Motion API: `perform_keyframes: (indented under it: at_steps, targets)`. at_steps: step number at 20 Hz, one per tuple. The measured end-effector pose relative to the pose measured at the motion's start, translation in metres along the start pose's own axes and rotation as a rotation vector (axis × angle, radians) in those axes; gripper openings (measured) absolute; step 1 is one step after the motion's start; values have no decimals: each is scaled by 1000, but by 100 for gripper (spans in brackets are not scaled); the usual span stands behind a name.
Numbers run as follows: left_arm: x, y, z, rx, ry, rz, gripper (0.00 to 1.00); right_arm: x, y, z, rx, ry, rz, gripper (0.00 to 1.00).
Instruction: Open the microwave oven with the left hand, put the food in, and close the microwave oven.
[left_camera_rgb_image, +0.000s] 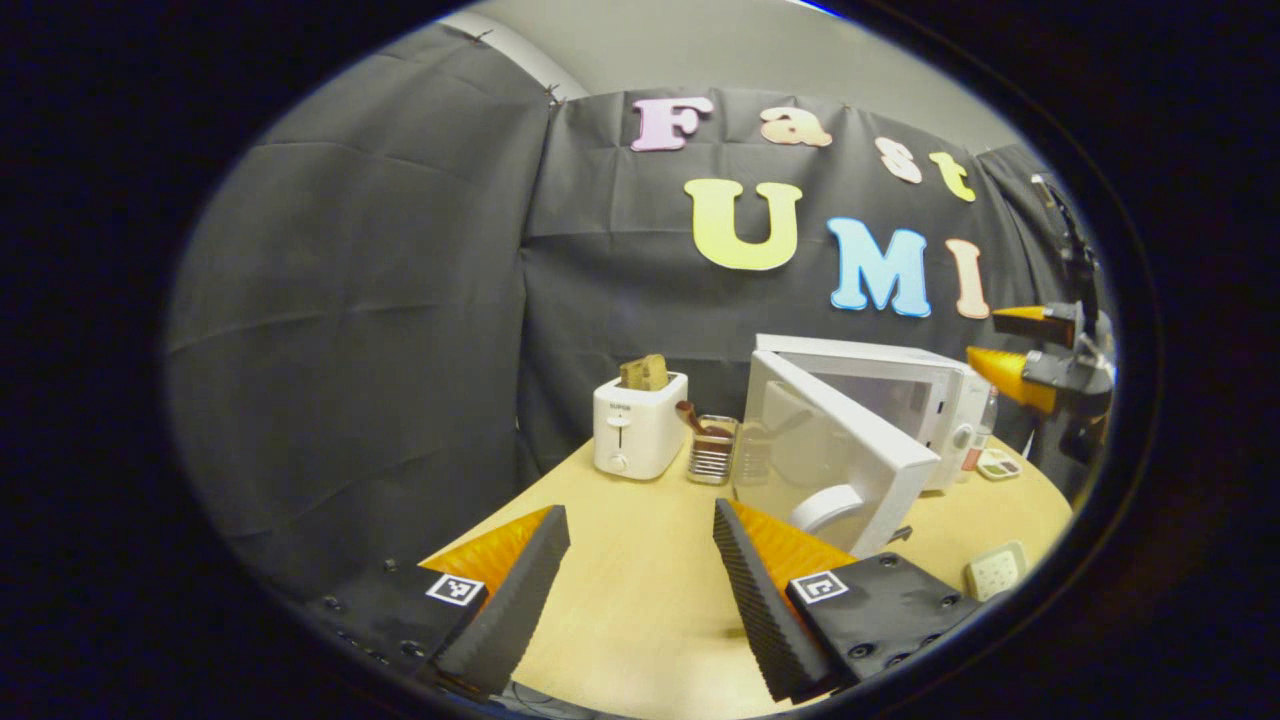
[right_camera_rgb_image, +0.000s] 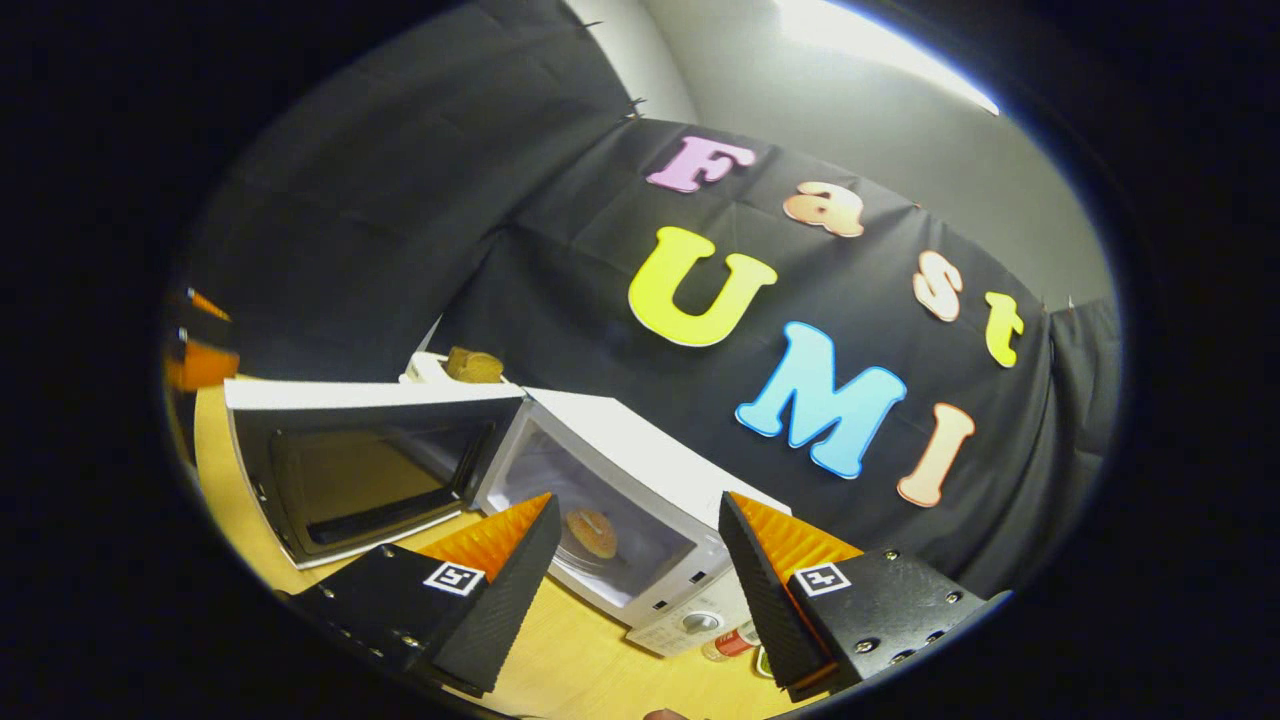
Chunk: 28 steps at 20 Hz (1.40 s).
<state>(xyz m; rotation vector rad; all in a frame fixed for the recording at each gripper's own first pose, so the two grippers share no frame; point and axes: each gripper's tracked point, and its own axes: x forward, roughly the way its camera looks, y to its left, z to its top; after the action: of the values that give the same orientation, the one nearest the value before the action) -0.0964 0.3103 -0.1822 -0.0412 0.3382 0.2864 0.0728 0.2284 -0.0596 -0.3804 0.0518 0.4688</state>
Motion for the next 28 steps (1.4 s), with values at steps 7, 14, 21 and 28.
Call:
perform_keyframes:
  at_steps: [7, 14, 21, 28]
  targets:
    - [37, -20, -48, 5, 115, -51, 72, -47, -46, 14, 128, -7, -85, 97]
    - [32, -63, -31, 59, 77, -116, 16, -91, -90, -19, 161, 68, -174, 96]
    - [26, -113, -20, 60, 59, -147, 7, -126, -128, -43, 187, 91, -232, 97]
    - [28, -193, -6, 95, 40, -261, 7, -158, -157, -73, 213, 130, -276, 96]
